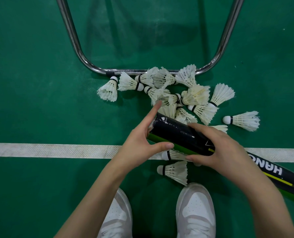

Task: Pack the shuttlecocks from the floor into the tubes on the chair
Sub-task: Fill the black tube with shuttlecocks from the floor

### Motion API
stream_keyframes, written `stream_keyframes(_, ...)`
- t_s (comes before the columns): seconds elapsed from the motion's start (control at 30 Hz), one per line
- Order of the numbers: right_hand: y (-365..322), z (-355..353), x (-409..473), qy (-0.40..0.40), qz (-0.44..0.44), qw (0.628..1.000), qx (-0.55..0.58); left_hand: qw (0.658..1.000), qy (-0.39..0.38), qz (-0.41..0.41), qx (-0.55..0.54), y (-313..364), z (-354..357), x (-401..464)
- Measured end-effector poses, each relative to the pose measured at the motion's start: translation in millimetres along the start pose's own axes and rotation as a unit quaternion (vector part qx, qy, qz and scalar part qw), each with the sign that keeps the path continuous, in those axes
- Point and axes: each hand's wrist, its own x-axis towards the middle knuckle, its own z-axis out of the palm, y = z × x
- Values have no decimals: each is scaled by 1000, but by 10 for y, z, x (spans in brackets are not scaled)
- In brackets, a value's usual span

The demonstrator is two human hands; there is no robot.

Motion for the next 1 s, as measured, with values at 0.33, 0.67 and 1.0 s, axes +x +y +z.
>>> stream_keyframes(0.33,-6,38,52,12,2,1000,-16,999,47,-10,-6,-40,-6,46)
stream_keyframes(0.67,23,28,28,-1,17,999,-38,1000,18,-7,-21,-123,15,87)
stream_keyframes(1.0,180,-32,-14,25,49,998,-23,991,135,11,12,-134,-185,298)
